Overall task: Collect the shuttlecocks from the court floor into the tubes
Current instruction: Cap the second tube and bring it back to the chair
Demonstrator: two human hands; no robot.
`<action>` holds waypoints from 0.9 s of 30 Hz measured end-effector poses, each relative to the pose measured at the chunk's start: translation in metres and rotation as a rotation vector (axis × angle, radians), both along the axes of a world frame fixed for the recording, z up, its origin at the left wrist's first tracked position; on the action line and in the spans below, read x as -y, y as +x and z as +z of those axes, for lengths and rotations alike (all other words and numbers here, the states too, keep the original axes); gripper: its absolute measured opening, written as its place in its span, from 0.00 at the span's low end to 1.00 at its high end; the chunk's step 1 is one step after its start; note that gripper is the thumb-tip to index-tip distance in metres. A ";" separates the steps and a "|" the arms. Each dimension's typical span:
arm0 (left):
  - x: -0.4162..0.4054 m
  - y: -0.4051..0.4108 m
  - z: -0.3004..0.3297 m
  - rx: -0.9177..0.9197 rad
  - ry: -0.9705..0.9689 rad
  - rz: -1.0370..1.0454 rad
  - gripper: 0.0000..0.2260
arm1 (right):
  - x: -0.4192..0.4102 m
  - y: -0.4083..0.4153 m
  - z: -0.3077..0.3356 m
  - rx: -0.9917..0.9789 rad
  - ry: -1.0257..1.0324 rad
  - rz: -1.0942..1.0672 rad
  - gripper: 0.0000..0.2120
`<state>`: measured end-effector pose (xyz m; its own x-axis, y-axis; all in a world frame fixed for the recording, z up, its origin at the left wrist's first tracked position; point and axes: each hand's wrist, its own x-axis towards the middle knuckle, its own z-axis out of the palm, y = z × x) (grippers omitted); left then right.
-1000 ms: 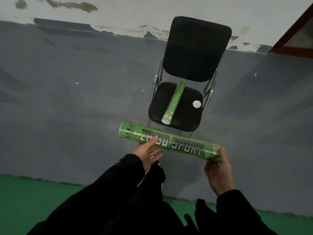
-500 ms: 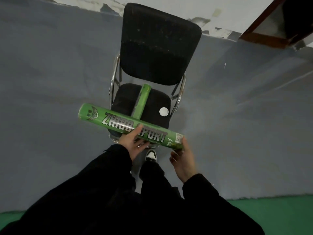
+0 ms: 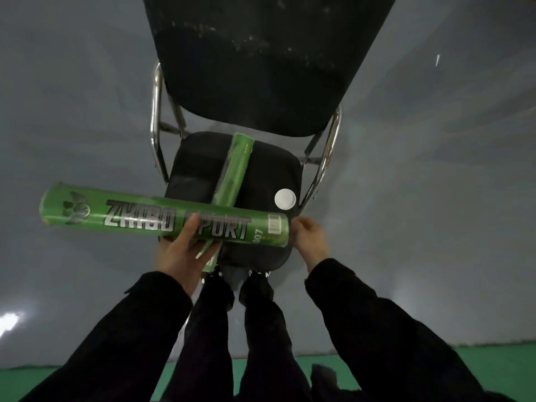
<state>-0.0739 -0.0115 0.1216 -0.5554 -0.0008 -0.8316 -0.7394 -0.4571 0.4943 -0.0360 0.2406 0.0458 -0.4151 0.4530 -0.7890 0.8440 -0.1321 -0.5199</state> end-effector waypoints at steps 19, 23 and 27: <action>0.028 -0.011 -0.027 0.047 -0.119 0.029 0.32 | -0.025 -0.020 -0.098 0.009 0.605 1.081 0.19; 0.028 -0.010 -0.024 0.025 -0.134 0.030 0.38 | -0.010 -0.014 -0.110 -0.015 0.594 0.957 0.20; 0.034 -0.002 -0.036 0.032 -0.134 0.013 0.33 | 0.003 -0.010 -0.128 -0.004 0.641 0.926 0.09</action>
<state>-0.0763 -0.0453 0.0861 -0.5278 -0.1197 -0.8409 -0.7504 -0.3980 0.5277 -0.0463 0.2377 -0.0818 -0.8039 0.2902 -0.5192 0.4761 0.8371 -0.2694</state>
